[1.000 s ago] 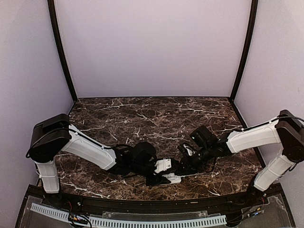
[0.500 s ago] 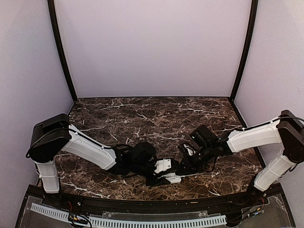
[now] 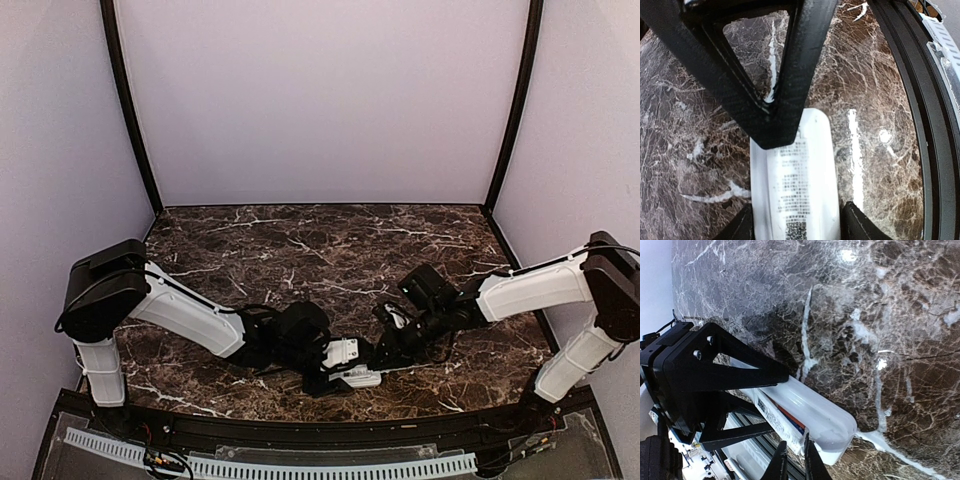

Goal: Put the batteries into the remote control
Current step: Place the battery cover on the remote control without the battery cover, then press the battery cover on the remote control.

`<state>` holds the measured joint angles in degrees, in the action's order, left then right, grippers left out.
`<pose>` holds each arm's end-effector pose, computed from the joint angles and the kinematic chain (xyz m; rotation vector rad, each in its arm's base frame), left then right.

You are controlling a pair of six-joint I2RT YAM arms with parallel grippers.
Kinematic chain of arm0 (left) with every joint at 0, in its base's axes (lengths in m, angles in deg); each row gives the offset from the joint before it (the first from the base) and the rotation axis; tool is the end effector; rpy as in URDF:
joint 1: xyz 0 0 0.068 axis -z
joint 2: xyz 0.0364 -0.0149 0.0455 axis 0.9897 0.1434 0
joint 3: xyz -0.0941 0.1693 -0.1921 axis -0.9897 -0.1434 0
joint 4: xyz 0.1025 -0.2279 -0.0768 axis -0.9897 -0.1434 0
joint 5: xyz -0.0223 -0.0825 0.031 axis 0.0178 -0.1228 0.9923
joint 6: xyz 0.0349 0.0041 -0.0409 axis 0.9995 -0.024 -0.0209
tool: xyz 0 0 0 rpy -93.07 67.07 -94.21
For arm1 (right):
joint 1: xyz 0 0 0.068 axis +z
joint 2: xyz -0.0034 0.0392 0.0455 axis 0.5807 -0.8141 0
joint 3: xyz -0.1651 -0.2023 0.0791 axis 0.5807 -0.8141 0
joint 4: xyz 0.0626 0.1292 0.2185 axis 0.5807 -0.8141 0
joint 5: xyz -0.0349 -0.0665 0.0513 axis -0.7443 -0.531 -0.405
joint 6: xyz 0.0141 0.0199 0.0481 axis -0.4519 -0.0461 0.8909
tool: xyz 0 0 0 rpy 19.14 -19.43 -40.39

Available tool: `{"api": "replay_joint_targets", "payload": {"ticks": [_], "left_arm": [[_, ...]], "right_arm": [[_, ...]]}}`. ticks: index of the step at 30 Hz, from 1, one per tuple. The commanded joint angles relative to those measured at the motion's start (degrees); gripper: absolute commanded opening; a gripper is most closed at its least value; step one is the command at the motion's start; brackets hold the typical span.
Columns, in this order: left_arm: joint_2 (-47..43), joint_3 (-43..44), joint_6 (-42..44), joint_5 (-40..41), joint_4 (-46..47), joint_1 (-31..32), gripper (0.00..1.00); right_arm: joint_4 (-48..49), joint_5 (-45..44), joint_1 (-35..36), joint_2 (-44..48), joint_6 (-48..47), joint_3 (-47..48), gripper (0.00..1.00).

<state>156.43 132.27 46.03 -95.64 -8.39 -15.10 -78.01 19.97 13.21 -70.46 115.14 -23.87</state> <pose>0.1419 -0.3529 0.1244 1.6628 1.6628 -0.7565 0.1656 0.2179 0.1467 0.3236 -2.8507 -1.1678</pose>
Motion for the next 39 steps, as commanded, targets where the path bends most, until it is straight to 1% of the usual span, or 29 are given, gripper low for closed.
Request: {"api": "replay_joint_targets", "payload": {"ticks": [1, 5, 13, 17, 23, 27, 31, 39], "left_arm": [[-3.2, -0.2, 0.4, 1.5, -3.9, 0.2, 0.58], [-5.5, -3.6, -0.4, 3.9, -4.0, 0.2, 0.60], [-6.8, -6.0, -1.5, 4.9, -4.3, 0.3, 0.61], [-6.9, -6.8, -1.1, 6.1, -4.3, 0.2, 0.62], [-6.9, -7.1, -1.3, 5.3, -3.4, 0.2, 0.57], [-6.7, -7.2, -1.2, 5.1, -3.3, 0.2, 0.55], [-6.6, -7.1, -1.0, 5.2, -3.2, 0.2, 0.53], [-6.3, -6.9, -1.1, 4.8, -3.0, 0.2, 0.52]], "right_arm": [[-0.8, -1.2, 0.5, 1.7, 0.3, -0.7, 0.11], [-2.2, -2.1, 0.5, 2.0, -0.1, -0.6, 0.11], [-2.9, -2.3, 0.5, 2.6, -0.2, -0.4, 0.14], [-2.9, -1.7, 0.5, 2.6, 0.1, -0.8, 0.13], [-1.7, -1.1, 0.6, 1.8, 0.9, -1.1, 0.11], [-0.4, 0.0, 0.8, 0.7, 1.4, -0.9, 0.09], [-0.1, 0.2, 0.9, 0.1, 1.6, -0.4, 0.09], [-0.3, 0.0, 1.0, 0.0, 1.9, -0.3, 0.05]]}}
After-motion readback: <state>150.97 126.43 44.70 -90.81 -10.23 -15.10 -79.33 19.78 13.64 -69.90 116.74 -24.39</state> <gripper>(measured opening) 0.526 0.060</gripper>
